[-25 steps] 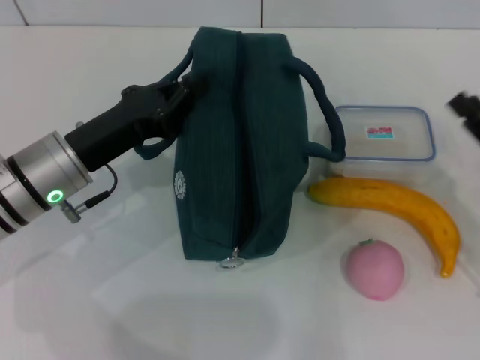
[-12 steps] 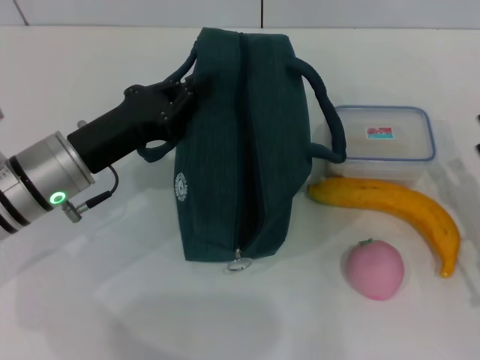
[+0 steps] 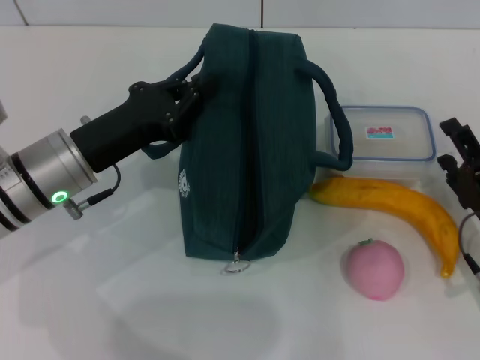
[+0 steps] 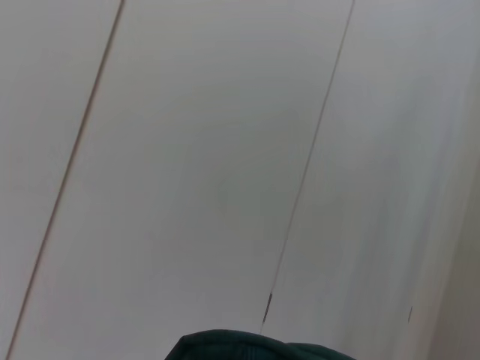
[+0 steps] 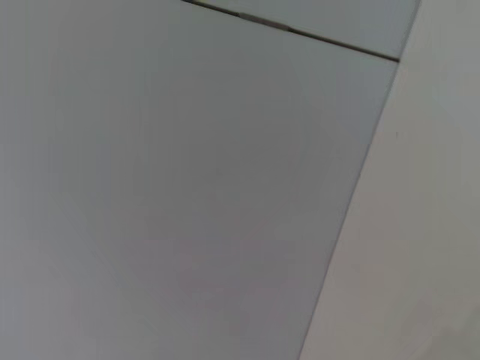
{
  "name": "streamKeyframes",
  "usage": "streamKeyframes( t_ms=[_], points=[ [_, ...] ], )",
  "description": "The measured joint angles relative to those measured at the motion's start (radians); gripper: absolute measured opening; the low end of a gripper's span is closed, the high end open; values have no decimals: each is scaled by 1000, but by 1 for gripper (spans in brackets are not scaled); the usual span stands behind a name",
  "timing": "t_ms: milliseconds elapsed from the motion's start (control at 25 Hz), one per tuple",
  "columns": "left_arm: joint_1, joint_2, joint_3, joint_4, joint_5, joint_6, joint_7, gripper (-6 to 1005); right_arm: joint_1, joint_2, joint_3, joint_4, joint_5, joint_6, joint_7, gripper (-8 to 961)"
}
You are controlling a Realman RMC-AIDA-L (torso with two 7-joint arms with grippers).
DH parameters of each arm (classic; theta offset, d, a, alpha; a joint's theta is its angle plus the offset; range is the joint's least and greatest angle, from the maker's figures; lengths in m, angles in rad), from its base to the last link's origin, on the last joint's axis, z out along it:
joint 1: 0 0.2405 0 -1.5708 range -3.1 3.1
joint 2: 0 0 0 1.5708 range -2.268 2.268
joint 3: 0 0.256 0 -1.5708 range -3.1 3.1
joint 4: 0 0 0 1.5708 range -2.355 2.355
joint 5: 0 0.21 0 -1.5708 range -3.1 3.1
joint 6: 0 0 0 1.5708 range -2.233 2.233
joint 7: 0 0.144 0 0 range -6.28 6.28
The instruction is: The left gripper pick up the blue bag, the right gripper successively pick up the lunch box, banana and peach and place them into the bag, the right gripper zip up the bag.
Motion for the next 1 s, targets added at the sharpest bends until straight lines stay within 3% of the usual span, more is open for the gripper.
streamKeyframes(
  t_ms=[240,640,1000],
  points=[
    [3,1,0,0,0,4,16,40,19,0,105,15,-78,34,11,861],
    [-2,1,-2,-1,0,5,33,40,76,0,133,15,-90,96,52,860],
    [-3,-3,-2,-1,-4,5,50,40,78,0,156,15,-90,95,55,859]
  ],
)
